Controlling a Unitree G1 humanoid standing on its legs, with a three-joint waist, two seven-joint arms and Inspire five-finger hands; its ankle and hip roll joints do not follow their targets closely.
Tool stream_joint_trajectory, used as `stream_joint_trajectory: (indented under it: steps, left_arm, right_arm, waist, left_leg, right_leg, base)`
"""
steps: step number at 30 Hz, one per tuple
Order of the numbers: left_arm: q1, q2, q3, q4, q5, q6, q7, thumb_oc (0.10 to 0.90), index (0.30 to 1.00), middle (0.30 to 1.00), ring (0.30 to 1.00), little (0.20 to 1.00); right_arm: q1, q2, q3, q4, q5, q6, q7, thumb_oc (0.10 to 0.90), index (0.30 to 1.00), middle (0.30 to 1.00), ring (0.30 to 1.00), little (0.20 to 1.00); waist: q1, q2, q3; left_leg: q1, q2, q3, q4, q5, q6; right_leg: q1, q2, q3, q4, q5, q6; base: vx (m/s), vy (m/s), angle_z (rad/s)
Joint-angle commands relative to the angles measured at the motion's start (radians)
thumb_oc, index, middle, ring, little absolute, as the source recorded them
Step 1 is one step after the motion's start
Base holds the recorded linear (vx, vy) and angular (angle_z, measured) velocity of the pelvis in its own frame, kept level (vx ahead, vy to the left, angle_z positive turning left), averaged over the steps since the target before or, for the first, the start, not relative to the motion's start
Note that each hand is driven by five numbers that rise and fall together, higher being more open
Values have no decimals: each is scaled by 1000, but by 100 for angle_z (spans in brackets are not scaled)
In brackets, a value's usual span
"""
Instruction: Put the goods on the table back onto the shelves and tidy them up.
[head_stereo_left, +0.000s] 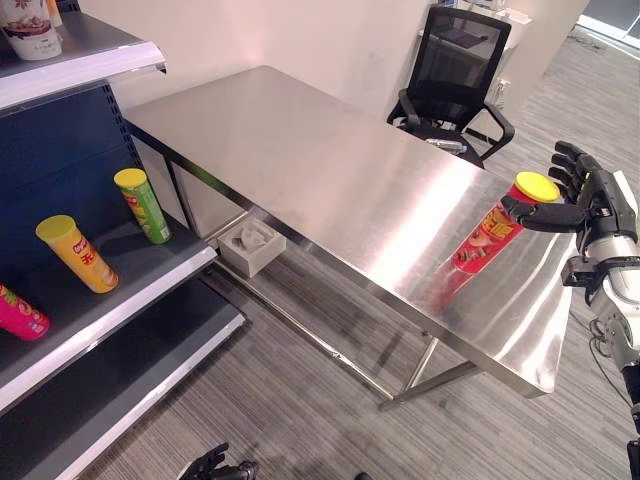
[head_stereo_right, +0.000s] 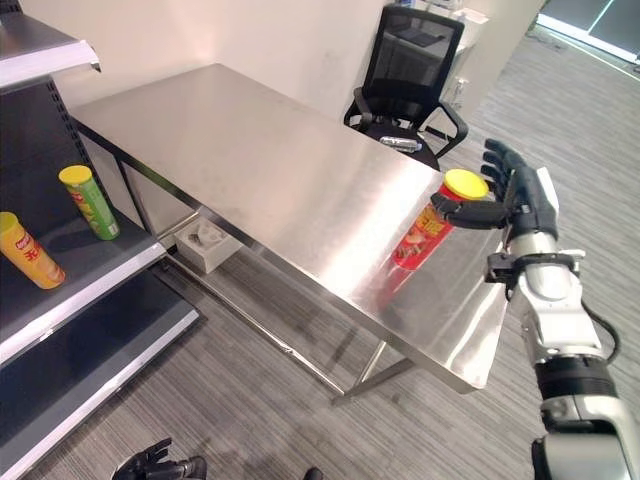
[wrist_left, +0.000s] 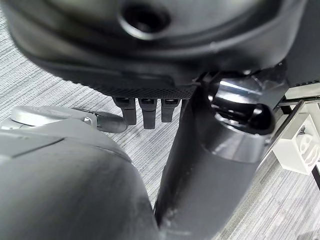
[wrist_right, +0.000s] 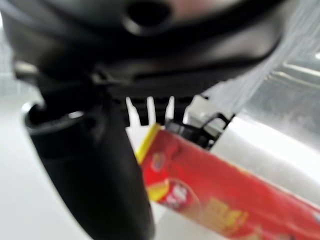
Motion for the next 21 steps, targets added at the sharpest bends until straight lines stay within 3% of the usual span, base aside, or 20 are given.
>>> stream_joint_trajectory:
  steps: [1,19,20,21]
  left_arm:
    - [-15,24,-66,50,22,-20,6,800,900,900,900,900]
    - [-26,22,-63,69,22,-17,11,800,900,900,900,900]
    - [-26,23,-63,69,22,-16,11,800,900,900,900,900]
    - [-28,24,-63,72,22,-16,11,800,900,900,900,900]
  right_arm:
    - [-182,-76,-7,2,45,-67,-9,800,900,900,900,900]
    - [-211,-89,46,19,24,-27,11,800,900,900,900,900]
    - [-214,-92,52,20,19,-24,12,729,794,794,794,794]
    - [-217,-97,64,24,18,-17,18,558,538,538,538,538]
  waist:
    - [27,-4,-9]
    - [20,-11,-6]
    - [20,-11,-5]
    - [18,-13,-4]
  left_leg:
    - [4,-38,-12,3,-46,35]
    - [6,-39,-11,3,-45,35]
    - [6,-39,-11,3,-45,35]
    - [5,-39,-11,3,-44,34]
  right_leg:
    - [74,31,-39,6,-86,27]
    - [75,30,-37,6,-83,25]
    - [75,30,-37,6,-83,25]
    - [75,30,-37,6,-82,25]
  base:
    - [0,0,0]
    - [0,0,0]
    - [0,0,0]
    - [0,0,0]
